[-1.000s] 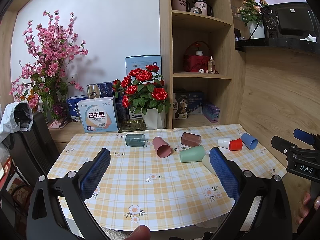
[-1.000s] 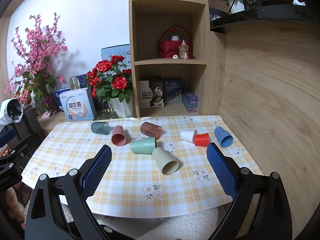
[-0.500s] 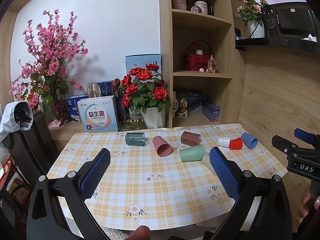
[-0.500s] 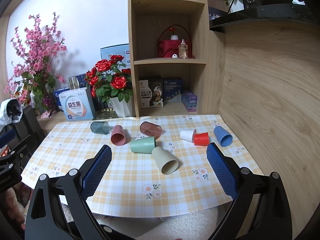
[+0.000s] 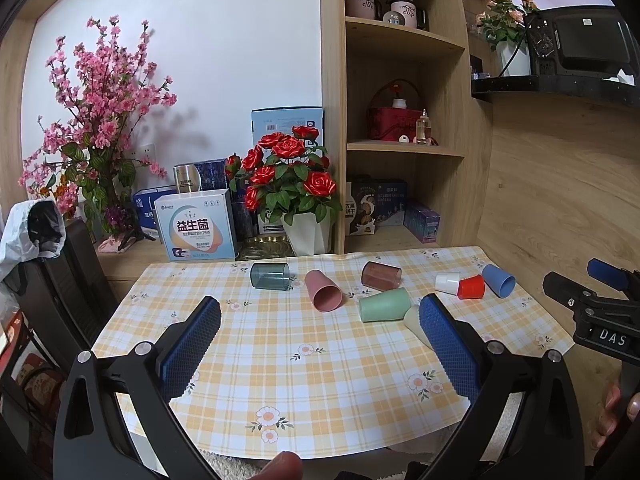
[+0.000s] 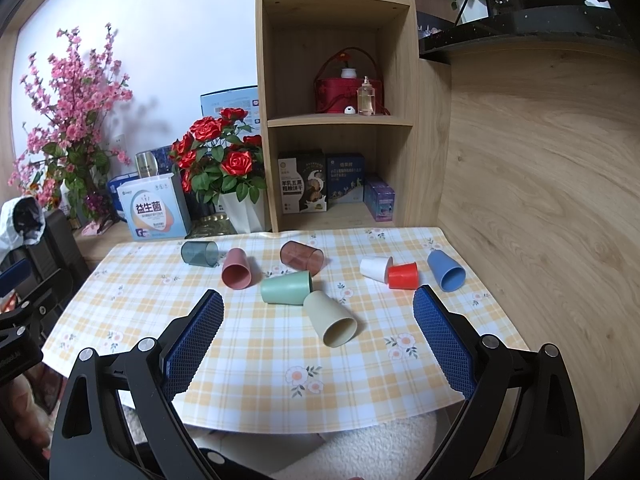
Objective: Flip cup upside down
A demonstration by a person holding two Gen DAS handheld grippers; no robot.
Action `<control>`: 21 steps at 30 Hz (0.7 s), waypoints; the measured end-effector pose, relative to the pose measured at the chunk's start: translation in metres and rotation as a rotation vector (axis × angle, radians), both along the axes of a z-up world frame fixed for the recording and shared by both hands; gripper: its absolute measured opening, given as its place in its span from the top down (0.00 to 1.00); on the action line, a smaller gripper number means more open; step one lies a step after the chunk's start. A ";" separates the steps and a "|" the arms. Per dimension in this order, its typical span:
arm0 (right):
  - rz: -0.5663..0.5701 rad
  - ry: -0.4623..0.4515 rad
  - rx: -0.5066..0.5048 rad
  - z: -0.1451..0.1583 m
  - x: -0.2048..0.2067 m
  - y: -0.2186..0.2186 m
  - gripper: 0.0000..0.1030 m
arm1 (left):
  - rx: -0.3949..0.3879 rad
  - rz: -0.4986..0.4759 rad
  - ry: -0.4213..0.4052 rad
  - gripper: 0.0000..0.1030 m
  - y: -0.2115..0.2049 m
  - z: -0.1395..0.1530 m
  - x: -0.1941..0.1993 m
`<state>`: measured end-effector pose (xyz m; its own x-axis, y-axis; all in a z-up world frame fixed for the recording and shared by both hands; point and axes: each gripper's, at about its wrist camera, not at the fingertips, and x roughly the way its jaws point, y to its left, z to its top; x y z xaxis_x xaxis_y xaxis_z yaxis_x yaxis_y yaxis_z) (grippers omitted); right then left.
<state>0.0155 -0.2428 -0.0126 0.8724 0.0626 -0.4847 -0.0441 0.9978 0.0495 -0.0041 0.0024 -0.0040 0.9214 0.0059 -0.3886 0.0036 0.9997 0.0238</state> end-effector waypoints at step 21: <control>0.000 0.009 0.004 -0.012 -0.002 0.001 0.10 | -0.008 -0.001 0.011 0.06 -0.002 -0.008 0.000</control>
